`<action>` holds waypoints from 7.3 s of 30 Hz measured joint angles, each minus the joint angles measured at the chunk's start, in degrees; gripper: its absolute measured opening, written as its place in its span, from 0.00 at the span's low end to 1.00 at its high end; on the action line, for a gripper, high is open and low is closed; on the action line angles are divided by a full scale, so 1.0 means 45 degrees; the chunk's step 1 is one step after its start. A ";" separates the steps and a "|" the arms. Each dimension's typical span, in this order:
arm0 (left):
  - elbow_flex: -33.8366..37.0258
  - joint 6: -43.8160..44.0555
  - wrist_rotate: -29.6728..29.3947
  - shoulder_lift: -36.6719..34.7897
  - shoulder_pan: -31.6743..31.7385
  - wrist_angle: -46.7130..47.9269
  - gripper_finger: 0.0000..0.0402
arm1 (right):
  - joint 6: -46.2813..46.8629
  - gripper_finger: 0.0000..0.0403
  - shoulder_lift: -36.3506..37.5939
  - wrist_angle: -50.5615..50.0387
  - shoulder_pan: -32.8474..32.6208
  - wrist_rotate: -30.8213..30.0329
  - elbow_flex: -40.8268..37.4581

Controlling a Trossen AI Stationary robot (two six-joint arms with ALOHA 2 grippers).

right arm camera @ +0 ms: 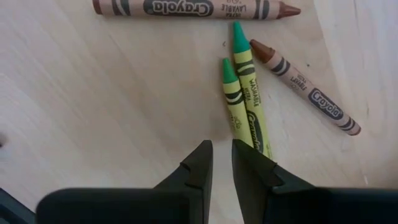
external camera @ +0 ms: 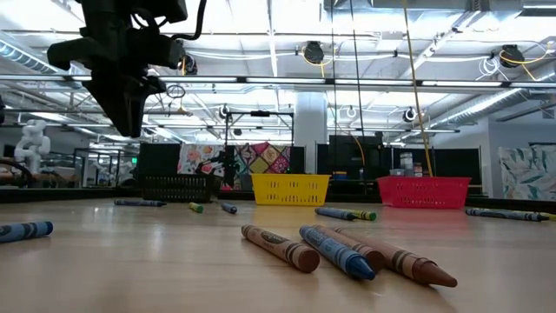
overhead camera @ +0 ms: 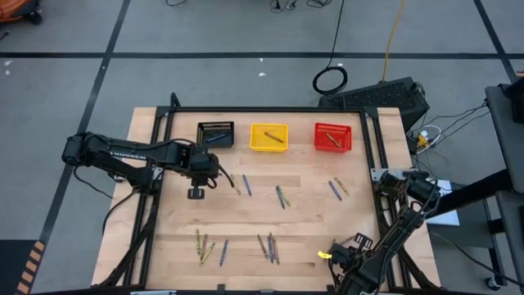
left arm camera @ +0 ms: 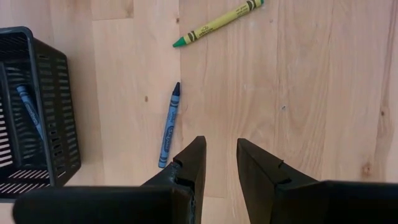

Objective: Sort crayons
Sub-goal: Put the green crayon into the red bin

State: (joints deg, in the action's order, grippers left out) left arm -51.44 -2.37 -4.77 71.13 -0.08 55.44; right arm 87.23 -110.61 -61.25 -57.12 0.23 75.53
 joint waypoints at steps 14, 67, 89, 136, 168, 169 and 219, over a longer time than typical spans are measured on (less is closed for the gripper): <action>0.0000 -0.0005 0.0004 0.0000 0.0000 0.0005 0.22 | 0.0423 0.11 0.0000 0.0412 0.0000 -0.0600 -0.0103; -0.0001 0.0000 0.0004 0.0000 -0.0003 0.0146 0.22 | 0.1871 0.11 0.5235 0.3126 0.1083 -0.1095 -0.3955; 0.0000 0.0131 0.0004 0.0000 -0.0003 0.0185 0.22 | 0.2840 0.11 0.5327 0.5071 0.0365 0.0340 -0.5595; 0.0000 0.0136 0.0004 0.0000 -0.0002 0.0175 0.22 | 0.2428 0.36 0.5217 0.4664 0.0597 0.0636 -0.5595; 0.0000 0.0131 0.0004 0.0000 -0.0002 0.0092 0.22 | 0.0748 0.30 0.3866 0.4994 0.0593 0.1319 -0.5565; 0.0000 0.0129 0.0004 0.0000 0.0001 0.0092 0.22 | 0.0717 0.28 0.3866 0.5045 0.0593 0.1326 -0.5571; 0.0000 0.0126 0.0004 -0.0005 -0.0001 0.0092 0.22 | 0.1446 0.29 0.3402 0.4896 0.0588 0.0915 -0.4651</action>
State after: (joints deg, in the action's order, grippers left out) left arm -51.44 -1.80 -4.75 71.11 -0.09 55.86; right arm 93.73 -95.30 -39.22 -54.48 4.35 54.60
